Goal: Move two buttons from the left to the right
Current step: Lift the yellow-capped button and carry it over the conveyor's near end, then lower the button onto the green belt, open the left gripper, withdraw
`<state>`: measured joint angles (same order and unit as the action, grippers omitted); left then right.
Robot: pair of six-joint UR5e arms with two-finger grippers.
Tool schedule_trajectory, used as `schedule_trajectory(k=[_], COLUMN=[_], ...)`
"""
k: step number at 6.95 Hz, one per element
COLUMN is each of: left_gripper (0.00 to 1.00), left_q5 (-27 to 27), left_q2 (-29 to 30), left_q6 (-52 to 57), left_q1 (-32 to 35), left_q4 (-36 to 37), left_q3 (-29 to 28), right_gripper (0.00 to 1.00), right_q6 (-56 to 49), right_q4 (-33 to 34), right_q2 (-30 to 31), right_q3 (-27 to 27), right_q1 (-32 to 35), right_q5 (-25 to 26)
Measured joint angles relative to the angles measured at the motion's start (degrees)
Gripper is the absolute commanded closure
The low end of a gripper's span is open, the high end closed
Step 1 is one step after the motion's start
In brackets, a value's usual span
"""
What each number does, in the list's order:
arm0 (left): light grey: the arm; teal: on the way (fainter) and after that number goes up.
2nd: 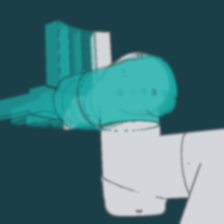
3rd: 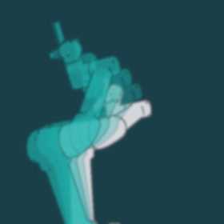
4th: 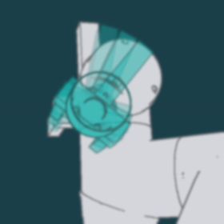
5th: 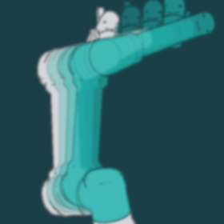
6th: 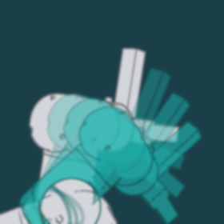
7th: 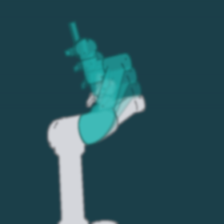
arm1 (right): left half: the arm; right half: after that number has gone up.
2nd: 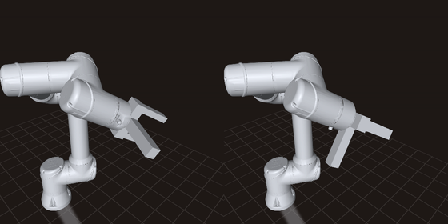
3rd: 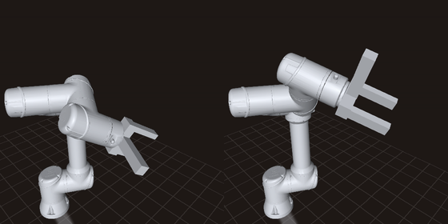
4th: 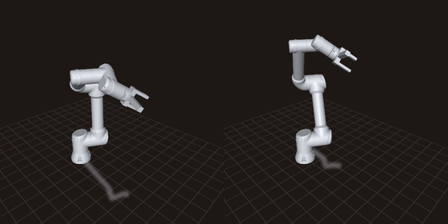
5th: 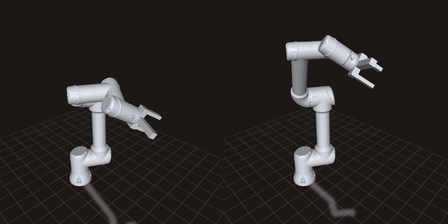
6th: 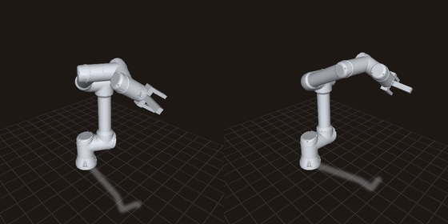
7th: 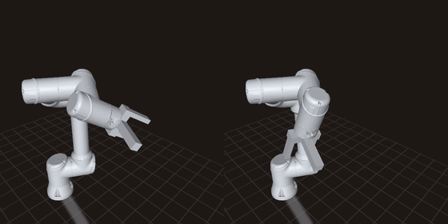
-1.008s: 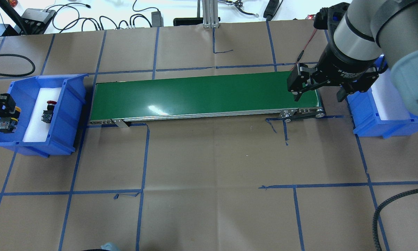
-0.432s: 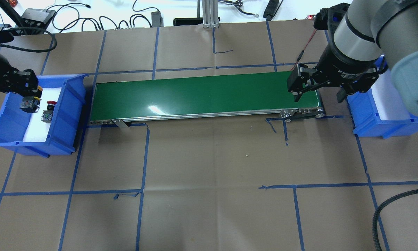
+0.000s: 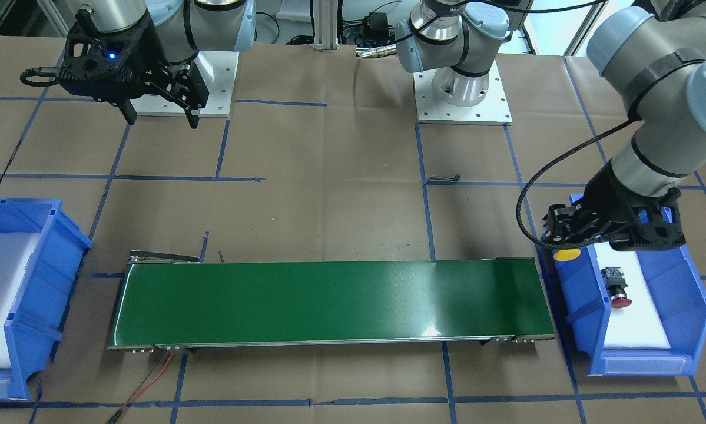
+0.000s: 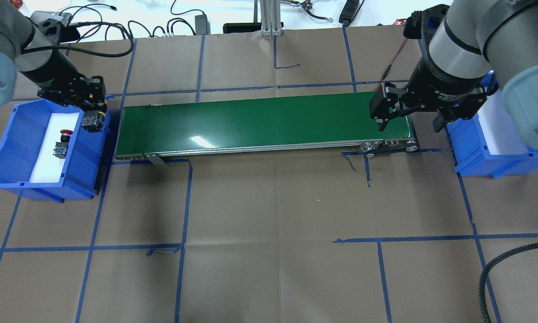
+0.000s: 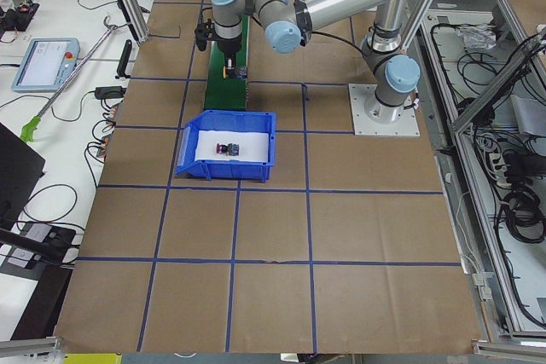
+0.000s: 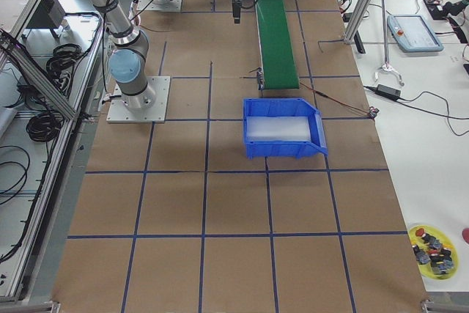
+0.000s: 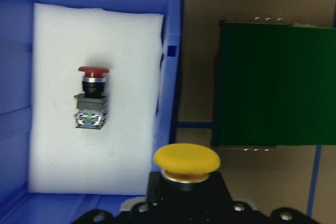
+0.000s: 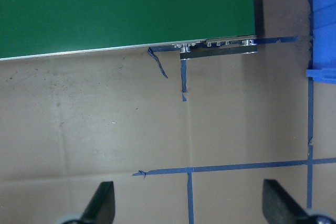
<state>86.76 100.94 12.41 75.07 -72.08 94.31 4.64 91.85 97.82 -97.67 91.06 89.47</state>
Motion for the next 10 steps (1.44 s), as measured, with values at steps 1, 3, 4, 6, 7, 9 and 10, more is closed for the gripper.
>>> schedule_trajectory(k=[1,3,4,6,7,9,10], left_gripper=[0.88,0.88,0.88,0.64,0.01,0.0,0.0], left_q5=[0.0,0.2,0.4,2.3,2.9,3.3,3.3], left_q2=[2.4,7.9,10.4,12.9,13.0,12.5,12.2], left_q6=[-1.8,-4.1,-5.0,-5.6,-5.7,-6.2,-6.4], left_q1=[2.1,5.3,6.6,7.6,7.8,7.8,7.8], left_q4=[3.4,11.0,14.1,17.6,18.2,19.1,19.1], left_q3=[0.4,1.5,1.8,3.0,3.8,3.9,3.3], right_gripper=[0.0,0.0,0.0,0.0,0.0,0.0,0.0], right_q6=[0.0,-0.1,-0.1,-0.1,0.0,0.0,0.0], right_q4=[0.0,0.0,0.0,0.0,0.0,0.0,0.0], right_q2=[0.1,0.1,0.1,0.1,0.0,0.0,0.0], right_q3=[0.0,0.0,0.0,0.0,0.0,-0.1,0.0], right_q1=[0.0,0.0,0.0,0.0,0.0,0.0,0.0], right_q5=[0.0,0.0,0.0,0.0,-0.1,-0.1,-0.1])
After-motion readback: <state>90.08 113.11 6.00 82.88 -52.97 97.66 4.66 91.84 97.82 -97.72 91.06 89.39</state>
